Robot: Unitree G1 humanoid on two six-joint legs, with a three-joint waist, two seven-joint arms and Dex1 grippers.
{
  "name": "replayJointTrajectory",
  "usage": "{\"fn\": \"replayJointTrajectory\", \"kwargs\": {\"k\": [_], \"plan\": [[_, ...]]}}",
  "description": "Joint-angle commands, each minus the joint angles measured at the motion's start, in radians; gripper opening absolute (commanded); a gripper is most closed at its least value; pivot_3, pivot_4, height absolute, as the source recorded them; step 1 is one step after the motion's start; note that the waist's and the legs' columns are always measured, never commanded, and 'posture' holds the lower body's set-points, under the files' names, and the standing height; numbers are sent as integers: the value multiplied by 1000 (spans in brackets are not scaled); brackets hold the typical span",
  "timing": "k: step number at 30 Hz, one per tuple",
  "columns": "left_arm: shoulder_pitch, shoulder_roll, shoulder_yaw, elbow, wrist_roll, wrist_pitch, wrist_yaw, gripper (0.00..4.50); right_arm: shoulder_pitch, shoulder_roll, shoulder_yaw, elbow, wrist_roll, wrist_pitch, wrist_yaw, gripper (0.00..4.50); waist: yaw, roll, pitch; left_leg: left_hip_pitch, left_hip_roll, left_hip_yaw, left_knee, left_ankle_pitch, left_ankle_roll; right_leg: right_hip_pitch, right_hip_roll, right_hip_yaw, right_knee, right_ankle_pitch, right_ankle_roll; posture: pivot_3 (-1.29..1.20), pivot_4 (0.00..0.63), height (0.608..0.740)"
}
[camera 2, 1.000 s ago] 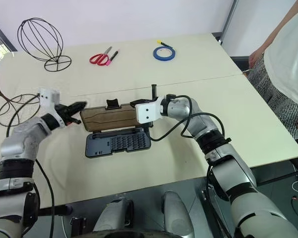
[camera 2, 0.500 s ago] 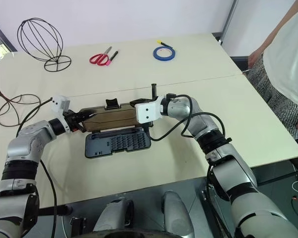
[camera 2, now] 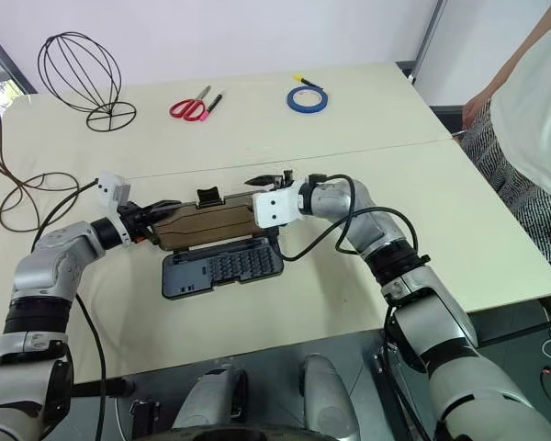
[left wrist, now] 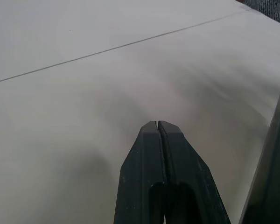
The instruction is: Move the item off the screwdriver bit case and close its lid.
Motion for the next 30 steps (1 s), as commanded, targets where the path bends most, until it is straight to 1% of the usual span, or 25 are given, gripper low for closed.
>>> {"fn": "replayJointTrajectory", "kwargs": {"k": [1, 4, 7, 13, 20, 30], "plan": [[-19, 1, -3, -27, -1, -21, -17, 0, -16, -21, -34, -83, 61, 54, 62, 4482, 2, 0, 0, 0, 0, 0, 0, 0, 0, 0, 0, 0, 0, 0, 0, 0, 150, 740], [-26, -1, -6, -27, 1, -23, -23, 0, 5, -43, -53, -157, 141, 161, 167, 4482, 3, 0, 0, 0, 0, 0, 0, 0, 0, 0, 0, 0, 0, 0, 0, 0, 150, 740], [-10, 5, -12, -67, -8, -6, -43, 0, 30, -82, -99, -296, 260, 354, 279, 4482, 4, 0, 0, -1, 0, 0, 0, 0, 0, 0, 0, 0, 0, 0, 0, 0, 150, 740], [41, 21, -9, -176, -31, 48, -57, 0, 54, -173, -177, -455, 370, 595, 354, 4482, 5, 0, 0, -1, 0, 0, 0, 0, 0, 0, 0, 0, -1, 0, 0, 0, 150, 740], [156, 83, 23, -340, -83, 139, -77, 0, 85, -255, -234, -486, 397, 676, 340, 4482, 3, 0, 0, -1, 0, 0, 0, 0, 0, 0, 0, -1, -1, 0, 0, 0, 150, 740], [305, 196, 99, -516, -170, 237, -93, 0, 91, -243, -234, -488, 410, 691, 309, 4482, 3, 1, 1, -1, 1, 0, 0, 0, 0, 0, 0, 0, -1, 0, 0, 0, 150, 740]]}}
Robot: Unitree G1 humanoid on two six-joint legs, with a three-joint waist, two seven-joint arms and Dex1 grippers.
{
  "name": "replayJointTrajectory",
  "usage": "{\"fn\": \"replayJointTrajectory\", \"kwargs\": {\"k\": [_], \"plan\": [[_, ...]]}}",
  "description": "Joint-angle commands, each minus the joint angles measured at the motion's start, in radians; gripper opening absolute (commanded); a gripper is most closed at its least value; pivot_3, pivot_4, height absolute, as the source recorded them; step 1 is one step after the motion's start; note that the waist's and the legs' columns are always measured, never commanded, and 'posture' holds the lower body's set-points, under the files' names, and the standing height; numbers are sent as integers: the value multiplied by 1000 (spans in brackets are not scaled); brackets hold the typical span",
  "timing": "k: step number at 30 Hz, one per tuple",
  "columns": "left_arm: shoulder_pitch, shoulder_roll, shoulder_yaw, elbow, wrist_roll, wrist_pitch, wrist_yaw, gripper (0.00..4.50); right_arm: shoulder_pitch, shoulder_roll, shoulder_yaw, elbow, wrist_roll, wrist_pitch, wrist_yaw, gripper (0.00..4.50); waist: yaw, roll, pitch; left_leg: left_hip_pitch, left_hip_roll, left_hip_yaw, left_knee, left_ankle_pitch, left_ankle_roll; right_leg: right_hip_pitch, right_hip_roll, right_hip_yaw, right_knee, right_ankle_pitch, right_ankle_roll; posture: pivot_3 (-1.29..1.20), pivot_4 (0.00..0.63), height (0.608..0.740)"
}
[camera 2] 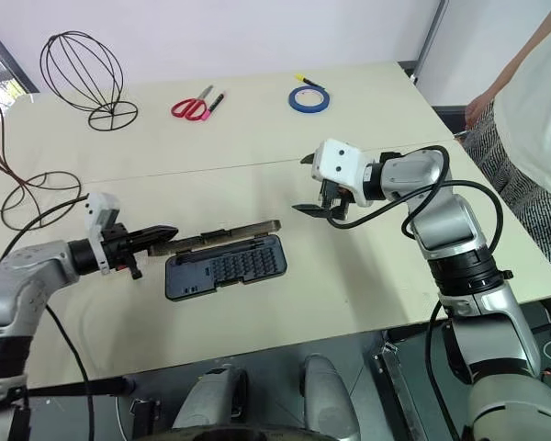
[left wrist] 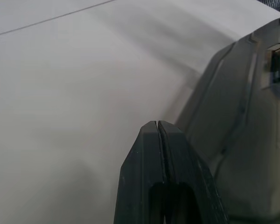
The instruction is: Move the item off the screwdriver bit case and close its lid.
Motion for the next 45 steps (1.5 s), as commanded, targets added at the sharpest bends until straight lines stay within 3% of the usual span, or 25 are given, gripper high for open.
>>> {"fn": "replayJointTrajectory", "kwargs": {"k": [1, 8, 12, 14, 17, 23, 24, 28, 34, 40, 45], "plan": [[32, 34, 52, -88, -48, 27, -6, 0, -14, 6, -17, -26, 20, -5, -15, 4482, 0, 0, 0, 0, 0, 0, 0, 0, 0, 0, 0, 0, 0, 0, 0, 0, 150, 740], [116, 71, 74, -208, -123, 90, -13, 0, -12, 24, -18, -28, 37, 17, -24, 4482, 0, 0, 0, 0, 0, 0, 0, 0, 0, 0, 0, 0, 0, -2, -3, 0, 150, 740], [70, 81, 63, -183, -125, 84, -8, 0, 3, 89, -45, -114, 120, 232, -80, 4482, 1, 0, 0, 0, 0, 0, 0, 0, 0, 0, 1, 0, 0, -2, -3, 0, 150, 740], [-23, 82, 51, -122, -123, 82, -7, 0, 11, 131, -61, -198, 207, 408, -107, 4482, 4, 0, 0, 0, 0, -1, 0, 0, 0, 0, 1, 0, 0, -2, -3, 0, 150, 740], [-151, 88, 16, -38, -110, 76, -32, 0, 4, 183, -106, -276, 332, 668, -157, 3601, 7, 0, 0, -3, 0, -5, 2, 0, 0, 0, 1, -3, 0, -2, -3, 0, 150, 740], [-354, 65, -148, 141, -17, 9, -150, 0, -2, 250, -174, -397, 585, 1135, -201, 416, 7, 0, 0, -6, -2, -7, 2, 0, 0, -2, 0, -4, -1, 0, 0, 0, 150, 740], [-383, 54, -181, 177, 4, -8, -172, 0, 0, 281, -194, -408, 620, 1220, -213, 51, 6, 0, 0, -7, -2, -7, 2, 0, 0, -2, 1, -4, -1, 0, 0, 0, 150, 740], [-460, 19, -269, 298, 75, -73, -240, 0, 54, 328, -203, -386, 797, 1315, -334, 51, 0, 0, 0, -10, -1, -9, 2, 0, 0, -5, 2, -6, 0, 0, 0, 0, 150, 740], [-548, -43, -362, 455, 173, -161, -319, 0, 185, 367, -150, -304, 1128, 1315, -680, 51, 0, 0, 0, -13, -2, -10, 2, 0, 0, -7, 2, -6, 0, 0, 0, 0, 150, 740], [-586, -126, -429, 571, 260, -253, -360, 0, 323, 621, -261, -185, 1276, 1315, -1213, 51, -1, 0, 0, -13, -1, -10, 2, 0, 0, -9, 2, -6, 1, 0, 0, 0, 150, 740], [-598, -174, -442, 646, 309, -312, -365, 0, 369, 739, -330, -171, 1340, 1315, -1511, 51, 0, 0, 0, -14, -1, -13, 3, 0, 0, -10, 1, -5, 2, 0, 0, 0, 150, 740]]}}
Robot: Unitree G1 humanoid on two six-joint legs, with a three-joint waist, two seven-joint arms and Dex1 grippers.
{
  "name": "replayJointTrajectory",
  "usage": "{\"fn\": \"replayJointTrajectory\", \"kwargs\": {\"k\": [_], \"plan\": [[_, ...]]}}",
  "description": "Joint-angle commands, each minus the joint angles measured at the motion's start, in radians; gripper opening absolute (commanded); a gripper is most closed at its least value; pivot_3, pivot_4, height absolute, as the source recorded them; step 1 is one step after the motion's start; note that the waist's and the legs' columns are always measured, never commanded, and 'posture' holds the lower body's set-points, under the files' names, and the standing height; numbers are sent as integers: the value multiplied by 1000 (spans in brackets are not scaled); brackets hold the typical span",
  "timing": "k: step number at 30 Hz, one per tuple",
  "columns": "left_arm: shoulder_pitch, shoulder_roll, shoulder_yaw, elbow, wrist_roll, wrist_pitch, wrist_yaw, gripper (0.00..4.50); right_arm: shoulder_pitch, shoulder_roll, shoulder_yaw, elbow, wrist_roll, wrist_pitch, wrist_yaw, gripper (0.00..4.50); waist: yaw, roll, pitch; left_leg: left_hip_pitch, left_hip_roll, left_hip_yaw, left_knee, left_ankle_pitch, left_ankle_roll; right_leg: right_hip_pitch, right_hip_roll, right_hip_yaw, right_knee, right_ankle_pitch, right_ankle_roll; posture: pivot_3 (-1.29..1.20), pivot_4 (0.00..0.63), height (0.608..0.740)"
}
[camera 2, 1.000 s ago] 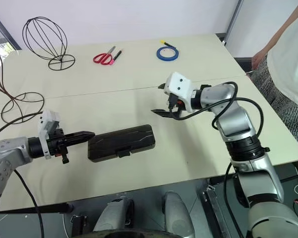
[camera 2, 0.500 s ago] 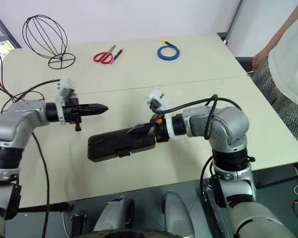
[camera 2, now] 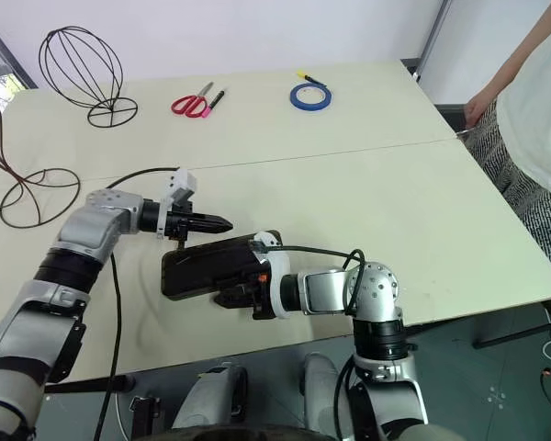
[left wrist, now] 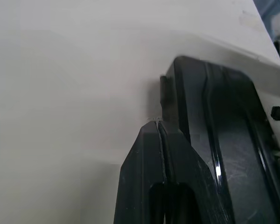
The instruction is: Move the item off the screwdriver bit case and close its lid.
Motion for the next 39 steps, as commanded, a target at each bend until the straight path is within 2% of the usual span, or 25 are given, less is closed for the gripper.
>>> {"fn": "replayJointTrajectory", "kwargs": {"k": [1, 5, 11, 14, 19, 29, 39], "plan": [[-34, -19, 1, 40, 35, -58, -8, 0, 24, 56, -50, -16, 76, 6, -184, 51, 0, 0, 0, 0, 0, 0, 0, 0, 0, 0, 0, 0, 0, 0, 0, 0, 150, 740], [-42, -40, -2, 70, 70, -94, -11, 0, 71, 49, -40, -26, 193, -41, -344, 51, 0, 0, 0, 0, 0, -1, 0, 0, 0, 0, 0, 0, 0, 0, 0, 0, 150, 740], [-45, -68, 3, 96, 98, -128, -12, 0, 112, -53, 101, -33, 429, -229, -546, 51, -1, 0, 0, 0, 0, -2, 0, 0, 0, 1, 0, -1, -1, 0, 0, 0, 150, 740], [-40, -78, -2, 95, 109, -143, -17, 0, 109, -112, 174, -41, 506, -322, -601, 51, -2, 0, 0, 0, 0, -2, 0, 0, 0, 1, 0, -1, -1, 0, 0, 0, 150, 740], [-24, -85, -9, 84, 128, -160, -24, 0, 86, -189, 259, -56, 545, -426, -618, 51, -1, 0, 0, 0, 0, -2, 0, 0, 0, 2, 1, -1, -1, 0, 0, 0, 150, 740], [4, -86, -6, 51, 139, -158, -23, 0, 50, -239, 333, -59, 497, -544, -573, 51, -1, 0, 0, 0, 0, -2, 0, 0, 0, 2, 1, -1, -1, 0, 0, 0, 150, 740], [25, -105, -22, 22, 145, -167, -21, 0, 14, -238, 359, -98, 325, -562, -475, 51, -1, 0, -1, 1, 1, -3, 1, 0, 1, 2, 2, -1, 0, 0, 0, 0, 150, 740]]}}
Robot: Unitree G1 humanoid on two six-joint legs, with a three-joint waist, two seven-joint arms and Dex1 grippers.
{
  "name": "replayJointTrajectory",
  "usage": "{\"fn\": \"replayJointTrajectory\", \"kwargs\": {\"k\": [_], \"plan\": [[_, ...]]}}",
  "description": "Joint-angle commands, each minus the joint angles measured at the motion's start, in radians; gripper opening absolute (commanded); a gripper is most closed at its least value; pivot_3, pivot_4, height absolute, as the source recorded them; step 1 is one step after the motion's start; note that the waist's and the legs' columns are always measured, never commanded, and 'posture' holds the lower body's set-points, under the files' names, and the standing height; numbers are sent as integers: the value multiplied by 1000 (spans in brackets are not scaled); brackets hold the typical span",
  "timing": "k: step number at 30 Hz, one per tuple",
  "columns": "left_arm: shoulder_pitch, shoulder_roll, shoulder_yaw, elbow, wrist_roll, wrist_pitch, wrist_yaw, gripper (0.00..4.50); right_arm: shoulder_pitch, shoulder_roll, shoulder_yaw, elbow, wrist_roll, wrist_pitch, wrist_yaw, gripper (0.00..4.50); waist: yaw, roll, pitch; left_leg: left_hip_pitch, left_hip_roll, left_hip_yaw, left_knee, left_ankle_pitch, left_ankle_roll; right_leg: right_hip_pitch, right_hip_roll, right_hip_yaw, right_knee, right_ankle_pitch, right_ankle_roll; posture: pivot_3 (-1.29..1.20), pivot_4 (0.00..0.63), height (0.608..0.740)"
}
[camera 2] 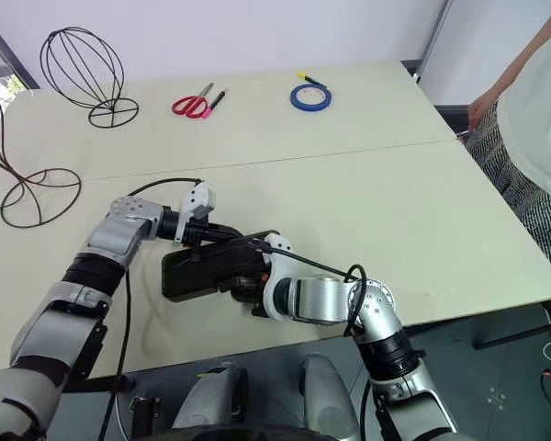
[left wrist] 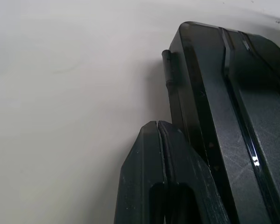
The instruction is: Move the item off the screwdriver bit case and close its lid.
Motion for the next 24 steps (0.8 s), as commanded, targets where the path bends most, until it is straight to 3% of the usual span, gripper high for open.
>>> {"fn": "replayJointTrajectory", "kwargs": {"k": [1, 16, 24], "plan": [[31, -19, -30, -47, 2, -12, -30, 0, -41, 6, -17, -32, -96, -36, 37, 51, 0, 0, 0, 0, 0, 0, 0, 0, 0, 0, 0, 0, 0, 0, 0, 0, 150, 740], [147, 1, -101, -170, 26, 2, -79, 0, -77, 26, -30, -44, -252, -16, 136, 51, -3, 1, -3, 4, 1, 0, -1, 0, 0, 3, 1, 0, 0, 0, -1, 0, 150, 740], [185, -22, -131, -109, 97, -72, -75, 0, -100, 39, -43, -51, -316, 6, 178, 51, -5, 3, -5, 5, 1, 0, -1, 0, 0, 4, 2, 0, 0, 0, -1, 0, 150, 740]]}}
